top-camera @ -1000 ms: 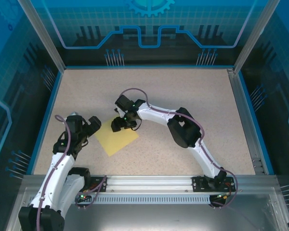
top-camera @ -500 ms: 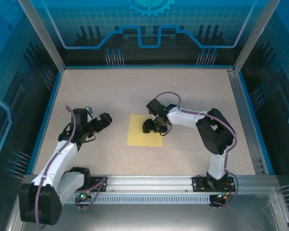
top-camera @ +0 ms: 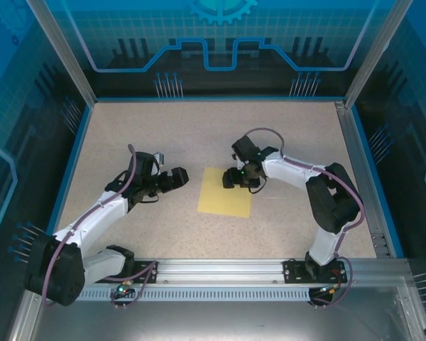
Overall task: Fold a paper plane with a square sheet of paper (pick it up from the middle)
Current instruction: Move the square sheet of paper to the center of the table.
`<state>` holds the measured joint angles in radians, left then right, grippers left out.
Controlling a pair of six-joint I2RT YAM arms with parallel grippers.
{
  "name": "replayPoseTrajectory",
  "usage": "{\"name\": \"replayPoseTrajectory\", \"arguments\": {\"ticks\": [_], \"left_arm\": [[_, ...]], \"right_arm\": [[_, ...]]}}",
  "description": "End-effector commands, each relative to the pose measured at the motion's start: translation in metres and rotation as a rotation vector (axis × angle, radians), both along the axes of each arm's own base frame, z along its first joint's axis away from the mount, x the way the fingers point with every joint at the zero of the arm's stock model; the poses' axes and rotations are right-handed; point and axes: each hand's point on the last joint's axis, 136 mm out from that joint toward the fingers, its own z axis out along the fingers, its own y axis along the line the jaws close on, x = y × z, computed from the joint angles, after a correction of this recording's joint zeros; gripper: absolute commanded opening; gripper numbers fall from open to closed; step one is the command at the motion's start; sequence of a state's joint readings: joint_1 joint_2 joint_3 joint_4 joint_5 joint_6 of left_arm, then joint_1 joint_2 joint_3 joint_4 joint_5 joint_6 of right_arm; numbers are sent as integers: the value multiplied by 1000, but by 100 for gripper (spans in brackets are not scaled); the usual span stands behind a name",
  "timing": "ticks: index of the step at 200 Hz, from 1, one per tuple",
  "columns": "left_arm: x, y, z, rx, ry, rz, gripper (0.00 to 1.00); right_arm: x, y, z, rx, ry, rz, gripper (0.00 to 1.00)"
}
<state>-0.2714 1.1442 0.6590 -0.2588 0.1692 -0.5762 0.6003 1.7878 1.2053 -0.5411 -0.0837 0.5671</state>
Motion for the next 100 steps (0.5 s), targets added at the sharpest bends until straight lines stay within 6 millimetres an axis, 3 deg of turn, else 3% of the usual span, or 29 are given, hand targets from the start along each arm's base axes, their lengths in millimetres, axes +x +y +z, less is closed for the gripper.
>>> {"name": "replayPoseTrajectory", "arguments": {"ticks": [1, 36, 56, 100], "left_arm": [[8, 22, 16, 102, -45, 93, 98], [8, 28, 22, 115, -77, 116, 99], [9, 30, 22, 118, -82, 130, 99], [11, 25, 24, 100, -85, 116, 98]], "right_arm": [[-13, 45, 14, 73, 12, 109, 68], [-35, 92, -2, 70, 60, 206, 68], [-45, 95, -20, 50, 106, 224, 68], [-73, 71, -42, 7, 161, 277, 68]]}}
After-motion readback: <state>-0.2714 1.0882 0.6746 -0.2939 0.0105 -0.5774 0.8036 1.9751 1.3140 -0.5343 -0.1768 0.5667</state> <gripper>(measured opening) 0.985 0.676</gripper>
